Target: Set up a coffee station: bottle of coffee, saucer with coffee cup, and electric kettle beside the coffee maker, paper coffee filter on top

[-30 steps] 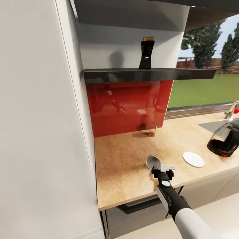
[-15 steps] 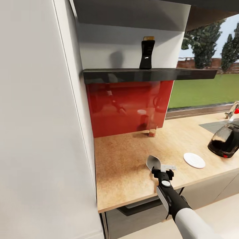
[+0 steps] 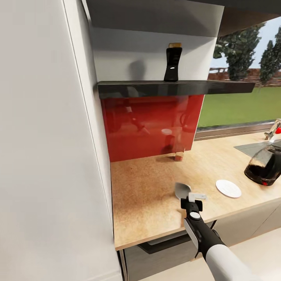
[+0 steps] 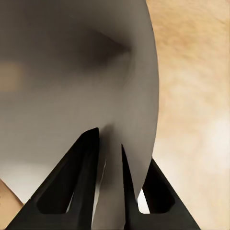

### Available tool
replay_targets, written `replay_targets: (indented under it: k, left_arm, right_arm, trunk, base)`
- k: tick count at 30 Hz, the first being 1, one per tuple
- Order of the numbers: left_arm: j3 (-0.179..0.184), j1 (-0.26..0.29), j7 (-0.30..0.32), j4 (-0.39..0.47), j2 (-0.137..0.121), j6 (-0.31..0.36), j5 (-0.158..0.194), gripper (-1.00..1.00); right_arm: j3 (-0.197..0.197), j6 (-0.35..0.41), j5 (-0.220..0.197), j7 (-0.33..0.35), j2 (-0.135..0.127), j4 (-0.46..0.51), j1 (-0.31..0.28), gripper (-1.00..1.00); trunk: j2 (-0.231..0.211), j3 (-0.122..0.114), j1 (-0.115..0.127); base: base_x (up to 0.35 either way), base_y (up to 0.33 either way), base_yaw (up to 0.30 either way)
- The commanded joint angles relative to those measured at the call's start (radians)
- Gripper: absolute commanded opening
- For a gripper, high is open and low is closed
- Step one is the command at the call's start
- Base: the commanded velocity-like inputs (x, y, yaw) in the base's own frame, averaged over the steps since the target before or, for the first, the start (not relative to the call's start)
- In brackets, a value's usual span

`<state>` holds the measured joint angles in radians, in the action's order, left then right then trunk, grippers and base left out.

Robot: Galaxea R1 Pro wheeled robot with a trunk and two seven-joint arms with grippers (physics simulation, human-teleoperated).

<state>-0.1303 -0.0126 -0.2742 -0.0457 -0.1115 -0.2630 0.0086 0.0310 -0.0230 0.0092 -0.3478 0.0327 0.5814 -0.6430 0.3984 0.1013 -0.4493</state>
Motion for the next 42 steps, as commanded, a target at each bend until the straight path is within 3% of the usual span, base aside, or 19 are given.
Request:
replay_targets:
  k: [1, 29, 37, 42]
  left_arm:
    - [-0.006, 0.001, 0.001, -0.002, 0.000, -0.007, 0.001, 1.00]
    - [-0.003, -0.001, 0.001, -0.002, 0.007, -0.008, -0.001, 1.00]
    - [-0.004, -0.001, -0.002, -0.001, 0.006, -0.008, -0.001, 1.00]
    - [-0.007, -0.001, -0.003, 0.000, 0.006, -0.010, 0.002, 1.00]
  right_arm:
    - [0.002, -0.003, -0.012, -0.007, 0.000, -0.003, -0.001, -1.00]
    - [0.003, -0.004, -0.013, -0.007, 0.001, 0.007, -0.001, -1.00]
    - [0.005, -0.001, -0.013, -0.004, 0.000, 0.070, 0.000, -1.00]
    - [0.006, 0.001, -0.013, -0.004, 0.000, 0.180, 0.000, -1.00]
  trunk:
    - [0.002, 0.002, -0.001]
    - [0.002, 0.002, -0.001]
    - [0.002, 0.002, -0.001]
    - [0.002, 0.002, -0.001]
  base:
    - [0.000, 0.000, 0.000]
    - [0.000, 0.000, 0.000]
    - [0.000, 0.000, 0.000]
    - [0.000, 0.000, 0.000]
